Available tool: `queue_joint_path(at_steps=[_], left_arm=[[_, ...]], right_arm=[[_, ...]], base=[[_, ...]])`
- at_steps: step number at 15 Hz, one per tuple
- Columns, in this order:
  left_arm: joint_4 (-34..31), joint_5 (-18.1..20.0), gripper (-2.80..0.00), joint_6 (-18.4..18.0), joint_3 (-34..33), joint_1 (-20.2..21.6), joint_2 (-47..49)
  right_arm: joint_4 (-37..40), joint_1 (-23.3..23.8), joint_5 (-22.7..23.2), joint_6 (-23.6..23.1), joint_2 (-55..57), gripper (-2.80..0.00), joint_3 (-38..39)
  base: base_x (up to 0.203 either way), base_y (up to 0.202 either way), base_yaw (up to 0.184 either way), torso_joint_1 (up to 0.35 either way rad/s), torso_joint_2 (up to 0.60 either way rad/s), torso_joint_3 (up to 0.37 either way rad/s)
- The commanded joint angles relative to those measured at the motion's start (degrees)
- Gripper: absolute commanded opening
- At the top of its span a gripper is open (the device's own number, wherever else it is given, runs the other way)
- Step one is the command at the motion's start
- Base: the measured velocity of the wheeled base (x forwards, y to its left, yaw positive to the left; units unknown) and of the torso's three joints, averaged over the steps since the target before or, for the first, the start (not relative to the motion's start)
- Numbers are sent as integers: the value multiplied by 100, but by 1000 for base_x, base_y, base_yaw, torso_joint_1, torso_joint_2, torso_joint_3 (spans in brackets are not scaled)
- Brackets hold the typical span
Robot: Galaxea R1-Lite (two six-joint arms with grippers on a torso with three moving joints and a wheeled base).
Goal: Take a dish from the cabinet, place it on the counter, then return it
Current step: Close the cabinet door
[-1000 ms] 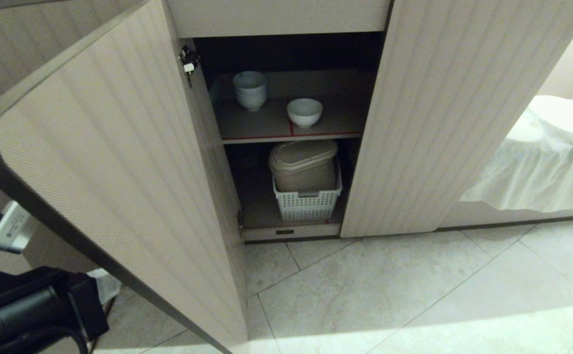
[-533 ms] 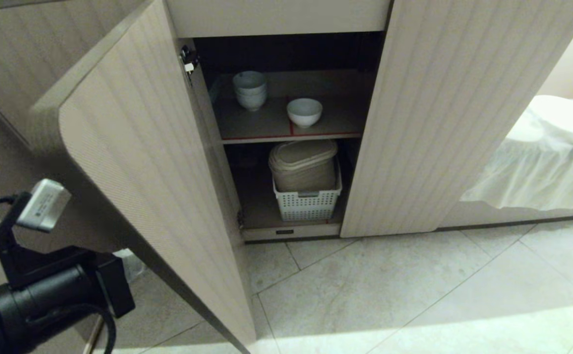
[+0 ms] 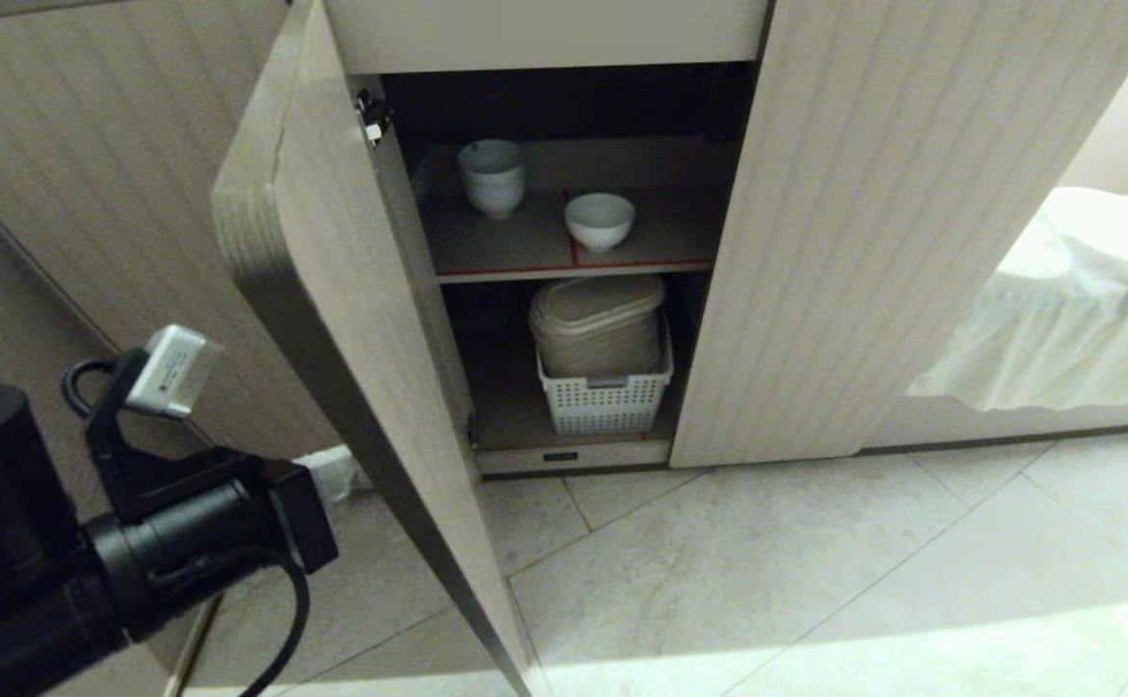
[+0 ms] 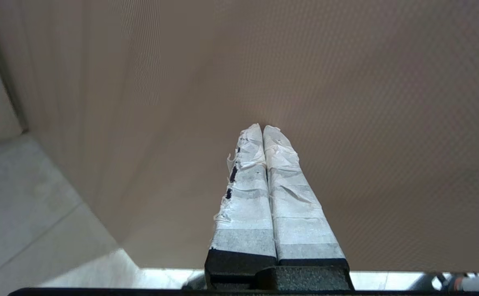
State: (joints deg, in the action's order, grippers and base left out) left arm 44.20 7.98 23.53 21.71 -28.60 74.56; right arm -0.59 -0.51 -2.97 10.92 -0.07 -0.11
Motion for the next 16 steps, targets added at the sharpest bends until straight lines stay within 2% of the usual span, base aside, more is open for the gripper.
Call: queue_joint_path(at_steps=[1, 5, 11, 16], left_arm=[[316, 1, -280, 12, 8, -19, 397], [713, 1, -280, 12, 179, -23, 843], [1654, -22, -280, 7, 472, -72, 1743], [1751, -25, -280, -4, 1183, -93, 2368]], right_arm=[[-2, -2, -1, 7, 7, -280, 2], [-2, -2, -1, 7, 7, -280, 2], [-2, -2, -1, 7, 7, -280, 2], [-2, -6, -1, 7, 7, -280, 2]], base=[[0, 0, 0, 0, 0, 0], [0, 0, 0, 0, 0, 0], [0, 0, 0, 0, 0, 0], [0, 0, 0, 0, 0, 0]])
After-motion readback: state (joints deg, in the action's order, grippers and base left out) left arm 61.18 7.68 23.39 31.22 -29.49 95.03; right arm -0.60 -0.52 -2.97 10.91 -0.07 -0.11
